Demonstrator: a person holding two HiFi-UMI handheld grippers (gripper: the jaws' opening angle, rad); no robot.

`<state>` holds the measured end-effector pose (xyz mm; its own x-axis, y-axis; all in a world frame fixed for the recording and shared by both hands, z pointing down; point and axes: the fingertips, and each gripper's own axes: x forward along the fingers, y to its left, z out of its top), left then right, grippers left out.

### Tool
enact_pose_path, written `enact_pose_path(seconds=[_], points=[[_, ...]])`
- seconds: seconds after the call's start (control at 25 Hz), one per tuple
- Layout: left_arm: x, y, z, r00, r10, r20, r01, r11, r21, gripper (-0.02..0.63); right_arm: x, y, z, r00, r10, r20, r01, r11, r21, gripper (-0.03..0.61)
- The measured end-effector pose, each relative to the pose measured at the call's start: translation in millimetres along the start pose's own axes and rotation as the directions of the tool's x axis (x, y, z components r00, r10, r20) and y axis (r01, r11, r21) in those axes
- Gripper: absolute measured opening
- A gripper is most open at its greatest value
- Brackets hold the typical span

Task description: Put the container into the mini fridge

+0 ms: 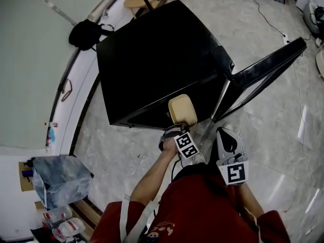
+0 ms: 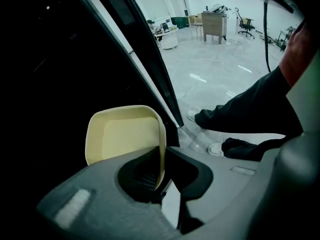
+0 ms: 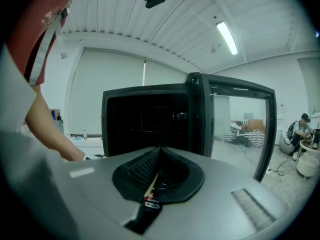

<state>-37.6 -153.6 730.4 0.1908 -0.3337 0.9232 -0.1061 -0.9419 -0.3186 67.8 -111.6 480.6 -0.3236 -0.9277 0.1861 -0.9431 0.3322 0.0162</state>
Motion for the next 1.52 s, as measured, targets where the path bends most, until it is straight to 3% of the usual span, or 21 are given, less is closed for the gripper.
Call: enact_pose_path(seconds=[0.24, 0.44, 0.88, 1.16, 1.52], points=[[29.9, 16.6, -7.3, 0.999, 0.015, -0.047, -0.017, 0.999, -0.048, 0.031, -0.9, -8.1, -9.1, 1.000, -0.004, -0.015, 0.004, 1.000, 0.014, 0.000], [40.6, 33.4, -5.9, 0.997, 0.036, -0.070, -0.037, 0.999, -0.015, 0.037, -3.1, -11.4, -14.7, 1.000, -0.010, -0.027, 0.010, 1.000, 0.002, 0.000], [68.9, 78.3, -3.3, 0.991, 0.092, -0.102, -0.094, 0.995, -0.021, 0.046, -12.1, -20.9, -20.6, 0.997, -0.048, -0.054, 0.048, 0.999, -0.006, 0.000], [88.7, 98.5, -12.2, 0.984, 0.113, -0.136, -0.124, 0.989, -0.078, 0.049, -5.6, -27.1, -22.3, 0.995, -0.053, -0.083, 0.052, 0.998, -0.019, 0.000], [97.6, 119.2, -6.0, 0.976, 0.160, -0.145, -0.172, 0.982, -0.074, 0.060, 0.4, -28.3, -25.1, 0.994, -0.045, -0.098, 0.043, 0.999, -0.028, 0.000]])
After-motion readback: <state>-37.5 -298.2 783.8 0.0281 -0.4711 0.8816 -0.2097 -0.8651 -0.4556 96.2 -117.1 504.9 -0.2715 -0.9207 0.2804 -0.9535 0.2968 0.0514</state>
